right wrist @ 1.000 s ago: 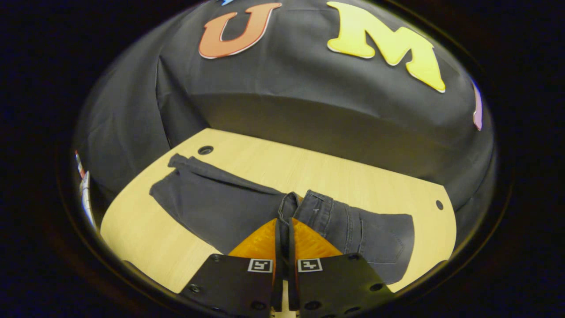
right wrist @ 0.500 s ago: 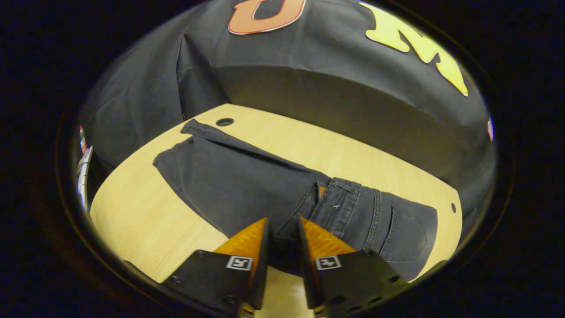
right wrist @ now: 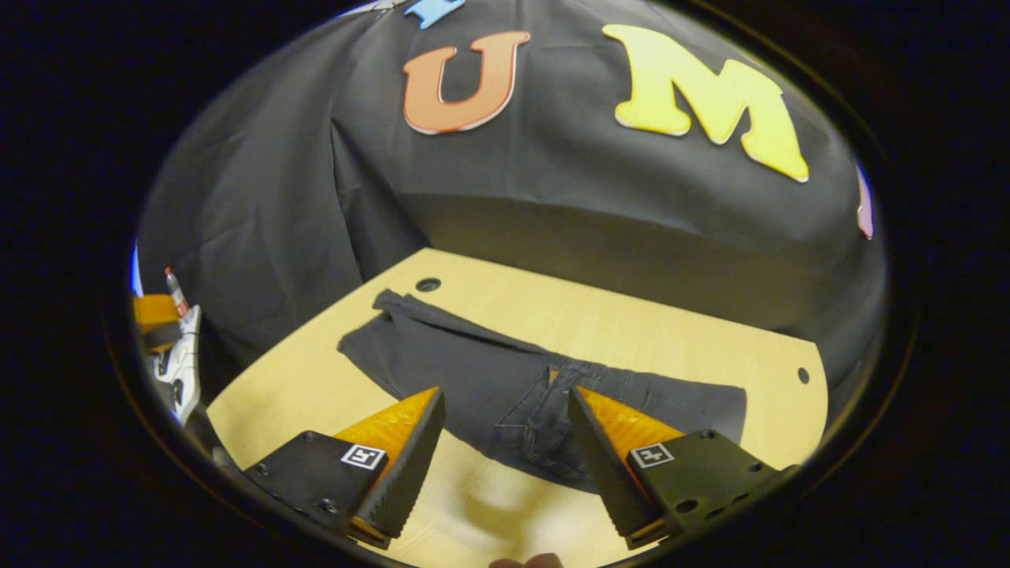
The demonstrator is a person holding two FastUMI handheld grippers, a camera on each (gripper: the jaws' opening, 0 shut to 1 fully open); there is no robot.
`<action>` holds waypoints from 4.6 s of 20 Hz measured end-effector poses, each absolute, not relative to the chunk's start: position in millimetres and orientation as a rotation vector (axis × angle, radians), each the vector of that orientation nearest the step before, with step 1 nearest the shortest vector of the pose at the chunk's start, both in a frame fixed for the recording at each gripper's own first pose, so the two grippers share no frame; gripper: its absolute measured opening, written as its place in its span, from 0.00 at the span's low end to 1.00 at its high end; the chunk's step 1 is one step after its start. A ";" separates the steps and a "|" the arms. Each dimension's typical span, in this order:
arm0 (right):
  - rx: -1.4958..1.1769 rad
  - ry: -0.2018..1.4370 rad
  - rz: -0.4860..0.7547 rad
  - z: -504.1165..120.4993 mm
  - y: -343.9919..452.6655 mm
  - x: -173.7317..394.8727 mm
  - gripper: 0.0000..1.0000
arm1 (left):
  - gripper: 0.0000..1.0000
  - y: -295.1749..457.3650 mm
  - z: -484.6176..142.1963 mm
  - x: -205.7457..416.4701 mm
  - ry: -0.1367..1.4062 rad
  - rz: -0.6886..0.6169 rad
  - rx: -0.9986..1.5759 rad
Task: Grasp the waist and the cuffs of the jeans and fold them to make the two legs overlap; first hold the waist and fold one-third of the jeans toward the cuffs, then hold the cuffs and fold the remaining one-third in the same direction to finish folding.
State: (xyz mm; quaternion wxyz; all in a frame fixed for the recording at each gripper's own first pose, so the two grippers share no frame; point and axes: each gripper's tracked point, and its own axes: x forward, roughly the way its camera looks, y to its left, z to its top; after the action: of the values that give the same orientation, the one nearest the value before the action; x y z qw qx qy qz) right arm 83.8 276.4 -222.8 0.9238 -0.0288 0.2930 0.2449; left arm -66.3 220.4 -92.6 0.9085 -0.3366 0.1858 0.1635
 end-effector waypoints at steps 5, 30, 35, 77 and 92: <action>-0.049 0.554 0.480 -163.9 208.7 56.6 0.96 | 0.98 211.3 -130.2 -25.3 0.387 0.246 -1.057; 0.050 0.698 0.192 -173.6 45.0 56.0 0.94 | 0.95 209.0 -236.6 149.3 0.424 0.224 -1.387; 0.046 0.739 0.168 -186.1 35.5 50.4 0.94 | 0.71 208.9 -247.0 168.4 0.402 0.218 -1.408; 0.231 0.592 -0.136 -155.5 -136.0 -77.8 0.96 | 0.06 -99.0 -20.3 180.9 0.338 -0.176 -0.839; 0.211 0.703 -0.269 -191.6 -219.1 -99.7 0.94 | 0.10 -249.1 -167.5 178.1 0.459 -0.164 -0.229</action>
State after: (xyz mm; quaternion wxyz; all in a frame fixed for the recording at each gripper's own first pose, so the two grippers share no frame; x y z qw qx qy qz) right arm -99.7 -219.1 -191.6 0.9246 0.1027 0.3426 -0.1309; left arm 178.1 -249.1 -167.5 0.9640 -0.1133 0.2265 -0.0809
